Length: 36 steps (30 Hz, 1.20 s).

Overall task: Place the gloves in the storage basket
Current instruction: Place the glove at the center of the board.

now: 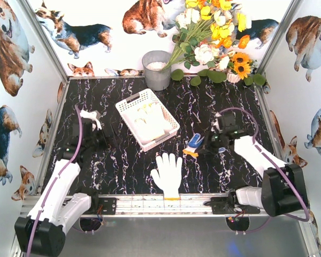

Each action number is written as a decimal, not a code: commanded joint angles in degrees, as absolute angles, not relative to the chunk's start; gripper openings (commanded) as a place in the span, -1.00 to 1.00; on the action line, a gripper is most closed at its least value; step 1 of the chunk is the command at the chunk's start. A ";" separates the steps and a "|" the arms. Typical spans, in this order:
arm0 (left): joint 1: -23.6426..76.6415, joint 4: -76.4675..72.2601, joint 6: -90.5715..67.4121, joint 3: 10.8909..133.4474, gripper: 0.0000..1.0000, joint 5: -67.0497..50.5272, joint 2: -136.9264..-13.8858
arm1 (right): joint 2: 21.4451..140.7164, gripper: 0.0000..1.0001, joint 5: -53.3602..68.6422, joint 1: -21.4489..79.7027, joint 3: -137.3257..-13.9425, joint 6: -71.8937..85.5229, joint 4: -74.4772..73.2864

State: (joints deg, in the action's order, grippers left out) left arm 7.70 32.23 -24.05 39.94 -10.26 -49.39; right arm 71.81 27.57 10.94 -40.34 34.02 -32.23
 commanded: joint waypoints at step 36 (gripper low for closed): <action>50.54 -5.46 -67.49 21.16 -0.11 -12.48 -58.85 | 72.26 -0.03 22.48 33.52 -35.93 49.22 -26.03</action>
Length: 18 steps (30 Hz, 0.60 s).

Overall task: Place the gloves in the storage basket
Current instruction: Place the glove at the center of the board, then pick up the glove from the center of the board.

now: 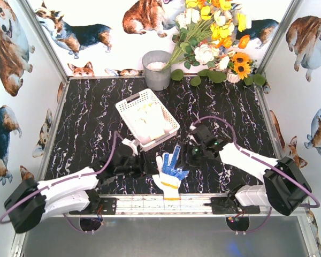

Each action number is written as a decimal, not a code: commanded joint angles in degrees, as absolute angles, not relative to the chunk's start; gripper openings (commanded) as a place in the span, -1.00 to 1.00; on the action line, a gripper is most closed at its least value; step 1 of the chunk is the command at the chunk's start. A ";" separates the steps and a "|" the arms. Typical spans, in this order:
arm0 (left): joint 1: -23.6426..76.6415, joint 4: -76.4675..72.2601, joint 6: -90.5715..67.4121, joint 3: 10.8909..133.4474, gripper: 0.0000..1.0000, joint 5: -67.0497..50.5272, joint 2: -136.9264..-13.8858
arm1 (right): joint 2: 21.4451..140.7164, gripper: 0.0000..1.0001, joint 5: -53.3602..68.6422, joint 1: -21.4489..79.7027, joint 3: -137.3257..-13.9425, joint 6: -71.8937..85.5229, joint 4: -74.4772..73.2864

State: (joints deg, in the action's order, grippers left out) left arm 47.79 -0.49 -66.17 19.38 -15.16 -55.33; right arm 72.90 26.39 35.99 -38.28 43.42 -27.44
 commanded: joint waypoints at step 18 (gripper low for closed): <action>54.02 -13.40 -66.44 25.72 -0.29 -11.29 -75.40 | 76.83 -0.13 22.05 30.50 -35.54 48.64 -25.38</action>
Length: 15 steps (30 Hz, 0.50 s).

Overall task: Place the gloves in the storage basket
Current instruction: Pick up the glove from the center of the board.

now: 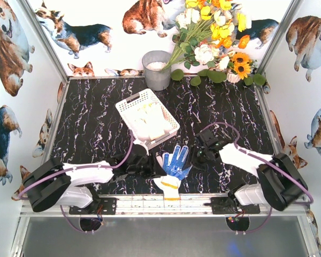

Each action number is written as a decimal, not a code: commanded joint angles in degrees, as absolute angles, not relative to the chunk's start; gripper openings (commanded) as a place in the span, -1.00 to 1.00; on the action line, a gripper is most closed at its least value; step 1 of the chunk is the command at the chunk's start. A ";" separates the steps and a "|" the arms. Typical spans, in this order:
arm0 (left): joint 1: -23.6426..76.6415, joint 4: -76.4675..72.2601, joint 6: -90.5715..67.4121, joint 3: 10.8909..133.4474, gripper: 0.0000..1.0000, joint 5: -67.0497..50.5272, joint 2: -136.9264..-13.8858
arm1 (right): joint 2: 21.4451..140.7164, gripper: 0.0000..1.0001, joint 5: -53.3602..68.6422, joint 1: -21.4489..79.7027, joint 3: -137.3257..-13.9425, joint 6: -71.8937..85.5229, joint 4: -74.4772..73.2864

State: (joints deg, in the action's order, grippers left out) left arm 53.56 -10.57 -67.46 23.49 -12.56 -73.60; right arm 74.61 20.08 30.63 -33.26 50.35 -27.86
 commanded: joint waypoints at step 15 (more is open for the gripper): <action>54.02 -16.20 -66.09 26.44 -0.39 -12.49 -82.12 | 82.28 -0.21 22.39 30.50 -36.74 46.84 -24.03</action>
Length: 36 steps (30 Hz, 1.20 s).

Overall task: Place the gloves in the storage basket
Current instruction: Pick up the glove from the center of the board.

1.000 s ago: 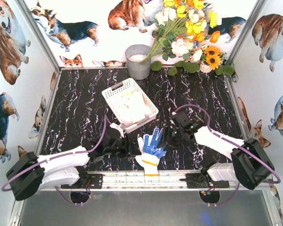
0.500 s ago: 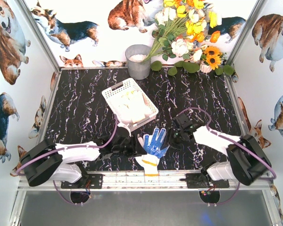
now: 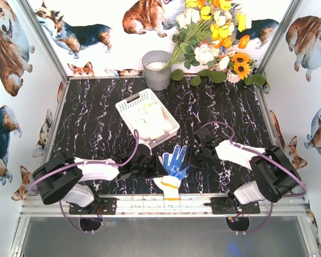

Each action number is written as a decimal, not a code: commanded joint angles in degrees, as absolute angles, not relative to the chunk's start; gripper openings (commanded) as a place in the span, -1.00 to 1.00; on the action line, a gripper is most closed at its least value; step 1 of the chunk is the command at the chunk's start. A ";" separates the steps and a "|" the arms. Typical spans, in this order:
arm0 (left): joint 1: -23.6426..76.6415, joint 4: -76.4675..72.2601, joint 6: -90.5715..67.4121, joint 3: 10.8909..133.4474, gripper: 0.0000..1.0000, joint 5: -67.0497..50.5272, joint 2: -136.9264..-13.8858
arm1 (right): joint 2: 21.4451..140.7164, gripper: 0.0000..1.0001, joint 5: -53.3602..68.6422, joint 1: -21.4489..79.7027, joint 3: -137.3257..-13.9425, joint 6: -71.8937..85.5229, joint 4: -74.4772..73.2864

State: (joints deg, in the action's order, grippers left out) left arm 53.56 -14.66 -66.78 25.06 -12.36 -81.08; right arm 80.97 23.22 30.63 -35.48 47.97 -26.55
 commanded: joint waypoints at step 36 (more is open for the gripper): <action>54.32 -9.72 -66.67 23.58 -1.00 -8.01 -70.67 | 88.03 -0.87 25.77 35.64 -49.79 44.64 -26.51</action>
State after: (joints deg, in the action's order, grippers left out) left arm 53.74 -12.14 -66.02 25.04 -8.86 -72.97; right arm 86.41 25.39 33.78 -45.65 45.52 -27.05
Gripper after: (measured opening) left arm 0.005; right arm 0.123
